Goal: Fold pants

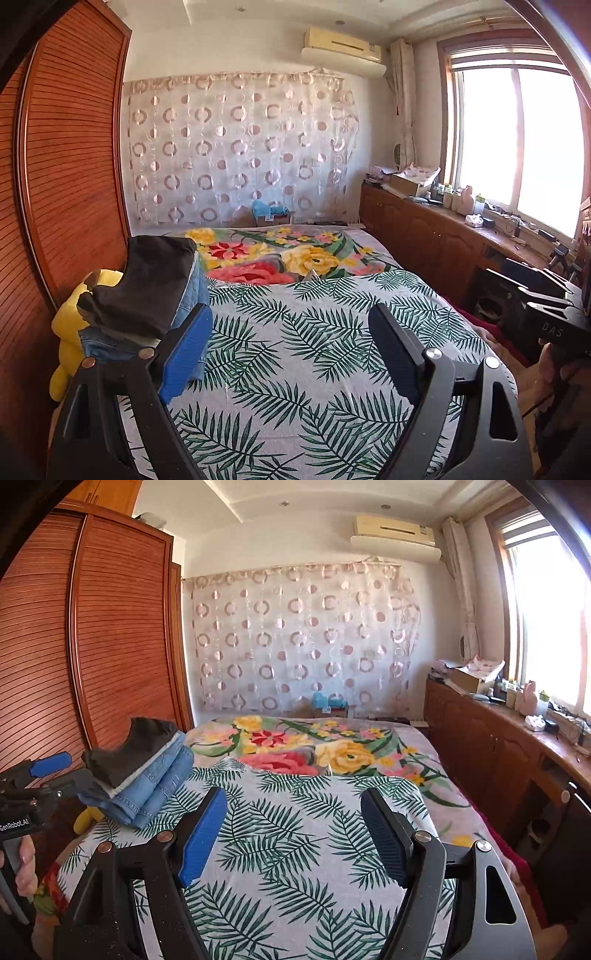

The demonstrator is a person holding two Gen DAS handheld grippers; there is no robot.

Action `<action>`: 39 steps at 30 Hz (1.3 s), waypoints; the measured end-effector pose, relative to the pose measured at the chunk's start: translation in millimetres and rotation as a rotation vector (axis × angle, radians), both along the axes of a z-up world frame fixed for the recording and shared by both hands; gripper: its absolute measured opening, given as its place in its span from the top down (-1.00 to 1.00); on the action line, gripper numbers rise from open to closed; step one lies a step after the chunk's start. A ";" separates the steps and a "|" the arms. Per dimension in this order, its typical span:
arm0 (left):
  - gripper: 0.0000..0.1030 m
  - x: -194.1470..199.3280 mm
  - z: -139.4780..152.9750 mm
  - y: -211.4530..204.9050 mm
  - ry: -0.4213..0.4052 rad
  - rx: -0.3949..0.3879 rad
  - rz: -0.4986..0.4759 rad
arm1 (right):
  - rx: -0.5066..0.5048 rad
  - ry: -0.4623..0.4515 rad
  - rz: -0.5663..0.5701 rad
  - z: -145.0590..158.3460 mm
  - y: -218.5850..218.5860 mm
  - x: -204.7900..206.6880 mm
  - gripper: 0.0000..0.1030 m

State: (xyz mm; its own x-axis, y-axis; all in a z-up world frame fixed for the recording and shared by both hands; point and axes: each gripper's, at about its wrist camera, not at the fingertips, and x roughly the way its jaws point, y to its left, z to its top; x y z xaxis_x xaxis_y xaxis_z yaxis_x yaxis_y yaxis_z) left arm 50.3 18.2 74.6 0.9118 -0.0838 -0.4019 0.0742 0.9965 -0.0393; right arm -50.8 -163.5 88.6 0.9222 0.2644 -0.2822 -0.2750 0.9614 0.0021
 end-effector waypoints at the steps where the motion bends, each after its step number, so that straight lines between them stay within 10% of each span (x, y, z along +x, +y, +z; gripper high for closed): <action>1: -0.68 -0.2 0.7 -0.2 -0.002 0.001 0.001 | 0.001 -0.002 -0.001 -0.7 0.5 0.2 -0.49; 39: -0.68 -1.8 0.7 2.2 -0.010 0.009 0.008 | 0.007 -0.017 -0.001 -8.0 -8.7 3.3 -0.49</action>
State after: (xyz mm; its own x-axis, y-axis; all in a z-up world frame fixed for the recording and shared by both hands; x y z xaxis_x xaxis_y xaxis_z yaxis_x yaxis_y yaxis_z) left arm 48.6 20.4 75.3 0.9163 -0.0728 -0.3938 0.0663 0.9973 -0.0301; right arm -47.5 -172.2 80.6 0.9271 0.2654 -0.2646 -0.2740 0.9617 0.0045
